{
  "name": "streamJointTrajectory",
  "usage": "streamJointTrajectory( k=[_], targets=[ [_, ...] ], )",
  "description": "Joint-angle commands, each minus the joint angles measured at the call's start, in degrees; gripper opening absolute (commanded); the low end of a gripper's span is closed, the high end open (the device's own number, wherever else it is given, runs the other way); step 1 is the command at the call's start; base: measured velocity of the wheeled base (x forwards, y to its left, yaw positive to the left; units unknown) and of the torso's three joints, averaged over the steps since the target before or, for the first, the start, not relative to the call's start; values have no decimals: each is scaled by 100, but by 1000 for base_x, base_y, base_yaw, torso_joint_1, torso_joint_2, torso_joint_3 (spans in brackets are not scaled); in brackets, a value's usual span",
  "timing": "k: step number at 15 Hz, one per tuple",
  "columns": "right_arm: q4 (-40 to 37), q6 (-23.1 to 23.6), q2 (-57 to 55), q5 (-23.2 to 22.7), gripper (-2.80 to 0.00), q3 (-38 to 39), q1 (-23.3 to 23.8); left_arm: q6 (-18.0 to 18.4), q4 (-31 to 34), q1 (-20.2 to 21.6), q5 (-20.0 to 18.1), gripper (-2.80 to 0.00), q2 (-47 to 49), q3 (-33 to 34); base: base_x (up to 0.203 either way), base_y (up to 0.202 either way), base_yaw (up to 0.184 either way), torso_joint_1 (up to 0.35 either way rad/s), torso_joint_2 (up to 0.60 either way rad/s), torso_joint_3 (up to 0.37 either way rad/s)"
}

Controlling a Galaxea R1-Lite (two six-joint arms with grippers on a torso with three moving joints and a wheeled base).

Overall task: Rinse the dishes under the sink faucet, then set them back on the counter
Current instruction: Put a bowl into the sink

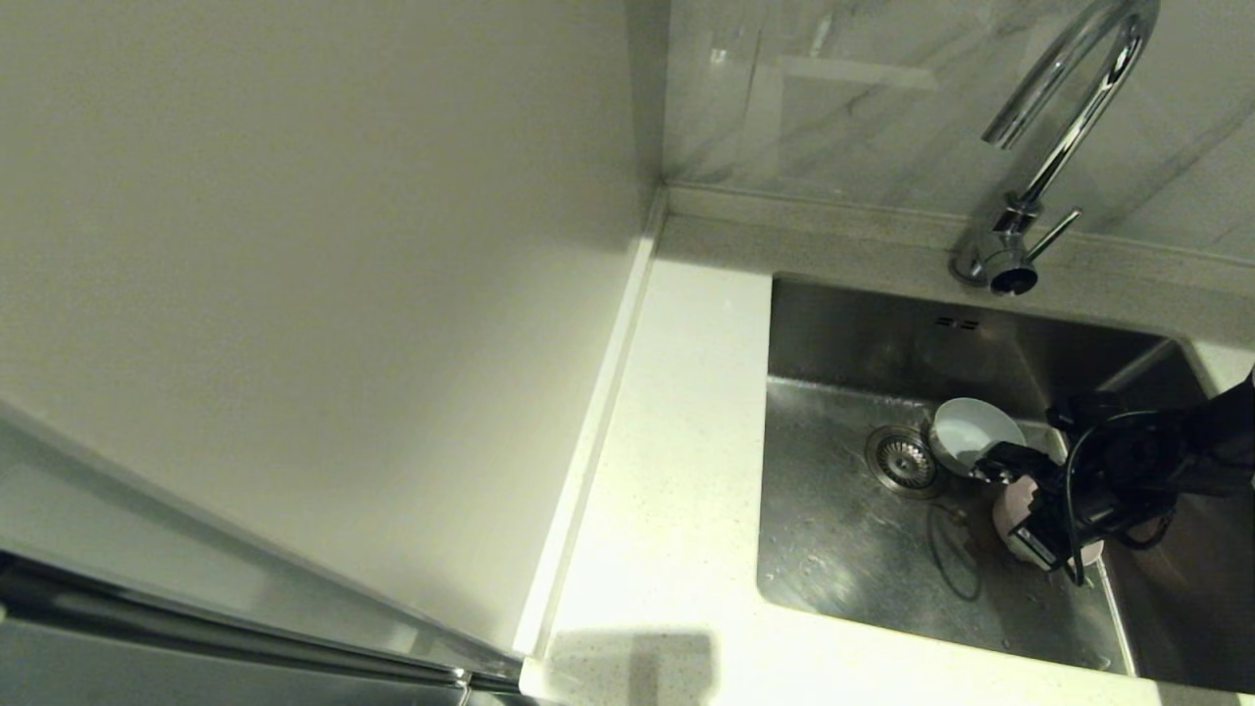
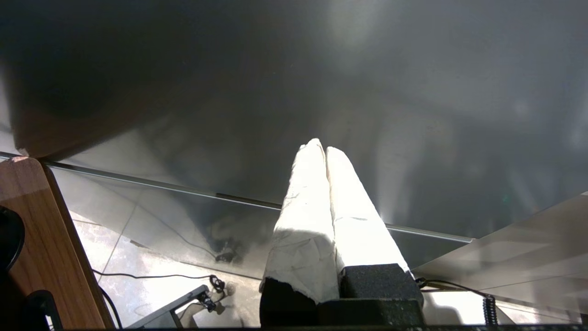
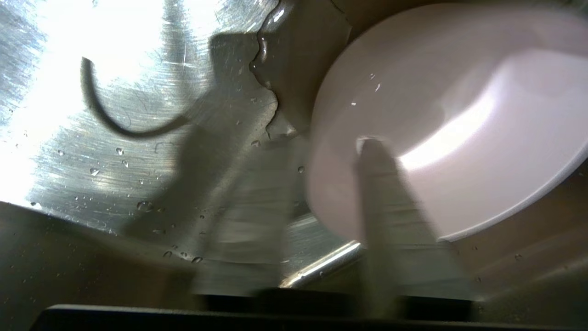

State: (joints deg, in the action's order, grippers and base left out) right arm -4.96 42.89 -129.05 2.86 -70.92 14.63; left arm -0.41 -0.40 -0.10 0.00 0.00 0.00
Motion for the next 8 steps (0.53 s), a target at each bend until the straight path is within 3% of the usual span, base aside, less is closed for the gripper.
streamJointTrajectory(
  k=[1, 8],
  targets=[
    [-5, 27, -54, 4, 0, -44, -4, -3, -4, 1, 0, -280, 0, 18, 0, 0, 0, 0, 0, 0],
    [86, -73, 682, -1, 0, -143, 27, -3, -4, 1, 0, -280, 0, 18, 0, 0, 0, 0, 0, 0]
  ],
)
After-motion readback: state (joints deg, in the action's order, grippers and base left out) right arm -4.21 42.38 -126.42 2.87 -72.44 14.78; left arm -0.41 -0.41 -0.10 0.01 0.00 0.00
